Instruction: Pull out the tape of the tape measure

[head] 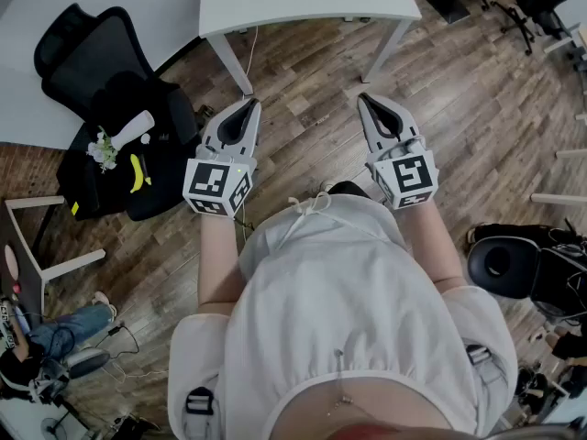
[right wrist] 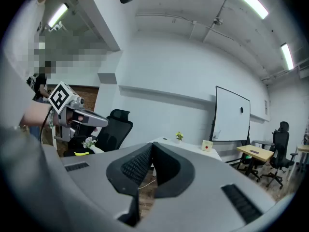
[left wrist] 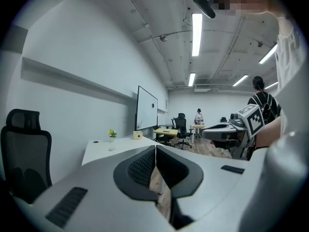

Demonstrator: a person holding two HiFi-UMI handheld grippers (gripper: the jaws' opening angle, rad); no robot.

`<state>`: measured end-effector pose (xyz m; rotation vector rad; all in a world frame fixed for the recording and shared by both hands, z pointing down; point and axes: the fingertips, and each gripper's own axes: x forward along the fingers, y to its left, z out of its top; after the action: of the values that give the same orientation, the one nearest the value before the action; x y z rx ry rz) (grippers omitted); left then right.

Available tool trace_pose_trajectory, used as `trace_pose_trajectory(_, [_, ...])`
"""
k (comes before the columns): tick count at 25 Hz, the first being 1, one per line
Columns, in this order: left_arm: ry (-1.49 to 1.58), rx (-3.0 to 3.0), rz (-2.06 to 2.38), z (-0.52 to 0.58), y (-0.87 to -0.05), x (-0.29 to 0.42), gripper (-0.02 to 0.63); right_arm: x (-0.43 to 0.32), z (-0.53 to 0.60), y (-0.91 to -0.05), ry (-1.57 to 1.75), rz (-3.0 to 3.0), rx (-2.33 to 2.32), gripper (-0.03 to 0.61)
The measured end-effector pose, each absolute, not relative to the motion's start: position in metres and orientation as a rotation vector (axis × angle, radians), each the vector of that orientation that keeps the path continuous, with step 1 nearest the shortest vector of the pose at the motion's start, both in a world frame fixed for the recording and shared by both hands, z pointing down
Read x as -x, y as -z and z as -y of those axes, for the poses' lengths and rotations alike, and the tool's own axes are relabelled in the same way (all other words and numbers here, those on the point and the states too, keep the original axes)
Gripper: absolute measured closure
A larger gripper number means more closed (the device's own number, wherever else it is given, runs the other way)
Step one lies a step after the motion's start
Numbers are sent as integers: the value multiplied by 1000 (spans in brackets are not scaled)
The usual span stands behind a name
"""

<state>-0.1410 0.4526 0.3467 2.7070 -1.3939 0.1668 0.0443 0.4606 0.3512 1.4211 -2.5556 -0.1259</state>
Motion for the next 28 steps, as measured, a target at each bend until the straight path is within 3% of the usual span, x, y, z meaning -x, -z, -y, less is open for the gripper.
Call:
trace_pose_trajectory(18, [-139, -2688, 1429, -446, -352, 152, 588, -44, -444, -357, 56, 2542, -1507, 578])
trace_pose_trajectory(19, [-127, -2681, 1451, -442, -352, 155, 541, -45, -439, -359, 48, 2532, -1520, 509])
trace_pose_trajectory(20, [-114, -2675, 1464, -439, -352, 157, 396, -47, -434, -360, 37, 2528, -1524, 401])
trace_pose_trajectory(21, [-104, -2670, 1467, -435, -352, 159, 297, -49, -428, -362, 24, 2524, -1528, 283])
trace_pose_trajectory(24, [-121, -2645, 1492, -421, -357, 162, 290, -59, -408, -364, 6, 2507, -1568, 219])
trace_pose_trajectory(28, [-171, -2616, 1534, -399, -366, 161, 290, -66, -382, -374, -15, 2512, -1552, 200])
